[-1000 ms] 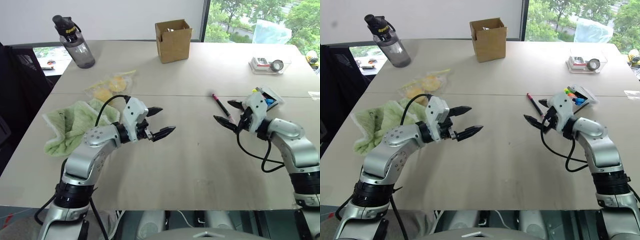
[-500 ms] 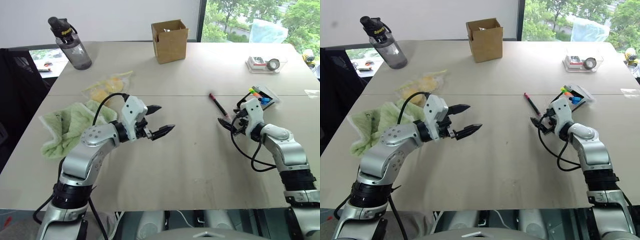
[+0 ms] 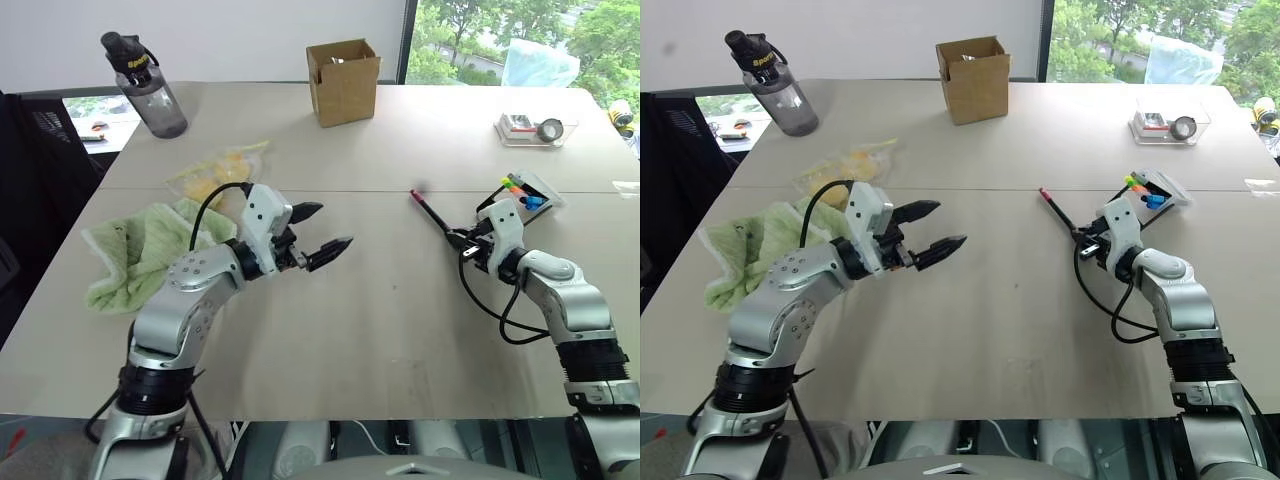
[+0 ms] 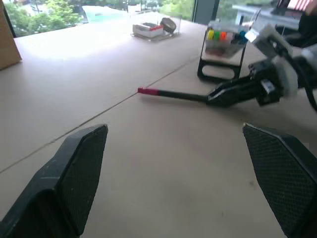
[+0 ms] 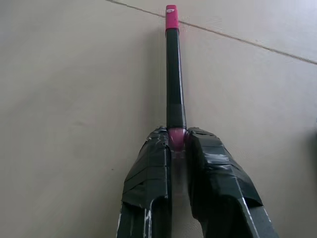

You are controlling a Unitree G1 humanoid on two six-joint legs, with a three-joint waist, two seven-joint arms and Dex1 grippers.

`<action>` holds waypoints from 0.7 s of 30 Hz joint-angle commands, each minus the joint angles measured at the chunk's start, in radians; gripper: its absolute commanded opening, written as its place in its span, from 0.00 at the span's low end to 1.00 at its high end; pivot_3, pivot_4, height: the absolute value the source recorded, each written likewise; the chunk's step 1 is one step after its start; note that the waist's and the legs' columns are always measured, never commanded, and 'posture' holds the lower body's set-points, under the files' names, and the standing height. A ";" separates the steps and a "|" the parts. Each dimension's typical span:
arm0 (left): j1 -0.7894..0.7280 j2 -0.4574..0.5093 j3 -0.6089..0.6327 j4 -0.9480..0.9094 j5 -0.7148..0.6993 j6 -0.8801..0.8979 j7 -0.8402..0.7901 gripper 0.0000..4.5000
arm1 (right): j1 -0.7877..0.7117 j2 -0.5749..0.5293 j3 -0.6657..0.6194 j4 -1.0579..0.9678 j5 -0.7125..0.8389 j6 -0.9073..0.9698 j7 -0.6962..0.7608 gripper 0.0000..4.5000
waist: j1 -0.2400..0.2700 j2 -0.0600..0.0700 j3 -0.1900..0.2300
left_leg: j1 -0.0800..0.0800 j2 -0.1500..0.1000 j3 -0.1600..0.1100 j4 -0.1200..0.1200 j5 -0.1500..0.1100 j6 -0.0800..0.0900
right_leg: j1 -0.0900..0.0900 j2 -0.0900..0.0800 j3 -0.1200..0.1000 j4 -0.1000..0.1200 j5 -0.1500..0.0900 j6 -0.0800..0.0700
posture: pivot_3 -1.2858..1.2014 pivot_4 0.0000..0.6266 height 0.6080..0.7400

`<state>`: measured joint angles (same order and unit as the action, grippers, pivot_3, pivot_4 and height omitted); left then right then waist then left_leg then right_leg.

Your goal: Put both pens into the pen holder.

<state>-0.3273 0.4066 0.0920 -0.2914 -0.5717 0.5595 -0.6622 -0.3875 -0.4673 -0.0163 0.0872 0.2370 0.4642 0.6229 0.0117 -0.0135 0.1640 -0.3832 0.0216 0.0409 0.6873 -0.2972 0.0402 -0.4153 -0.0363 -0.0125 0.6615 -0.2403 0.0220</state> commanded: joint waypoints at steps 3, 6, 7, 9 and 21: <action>-0.020 -0.180 0.156 0.016 -0.308 0.137 0.182 1.00 | 0.014 0.014 0.009 -0.144 0.055 -0.190 0.128 0.01 | -0.002 0.000 0.000 | 0.000 0.000 -0.001 0.000 0.000 0.000 | 0.000 0.000 0.000 0.000 0.000 0.000 | 0.52 0.24 0.97; -0.020 -0.248 0.184 0.019 -0.424 0.186 0.253 1.00 | 0.021 0.039 0.038 -0.209 0.081 -0.276 0.189 0.01 | -0.005 -0.001 0.000 | 0.000 0.001 -0.001 0.000 0.000 -0.001 | 0.000 0.000 -0.001 0.000 0.000 0.000 | 0.52 0.24 0.97; -0.022 -0.265 0.191 0.019 -0.458 0.194 0.267 1.00 | 0.023 0.047 0.049 -0.224 0.083 -0.305 0.209 0.01 | -0.004 -0.001 0.000 | 0.000 0.001 -0.002 0.000 0.000 -0.001 | 0.000 0.000 -0.001 0.000 0.000 0.000 | 0.52 0.24 0.97; -0.028 -0.296 0.203 0.016 -0.518 0.200 0.292 1.00 | 0.022 0.066 0.066 -0.247 0.095 -0.343 0.233 0.01 | -0.004 -0.001 0.000 | 0.000 0.001 -0.002 0.000 0.000 -0.001 | 0.000 0.000 -0.001 0.001 0.000 0.000 | 0.52 0.24 0.97; -0.041 -0.297 0.158 -0.005 -0.619 0.194 0.281 0.73 | 0.017 0.096 0.111 -0.304 0.128 -0.350 0.265 0.00 | 0.000 -0.001 0.000 | 0.000 0.000 -0.002 0.000 0.001 -0.002 | 0.000 0.001 -0.001 0.000 0.000 0.000 | 0.52 0.24 0.97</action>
<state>-0.3515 0.1044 0.2599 -0.2574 -1.1637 0.7592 -0.3674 -0.3638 -0.3744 0.1015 -0.1824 0.3529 0.1389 0.8872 0.0113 -0.0142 0.1642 -0.3828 0.0216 0.0391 0.6877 -0.2963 0.0385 -0.4149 -0.0351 -0.0135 0.6619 -0.2403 0.0217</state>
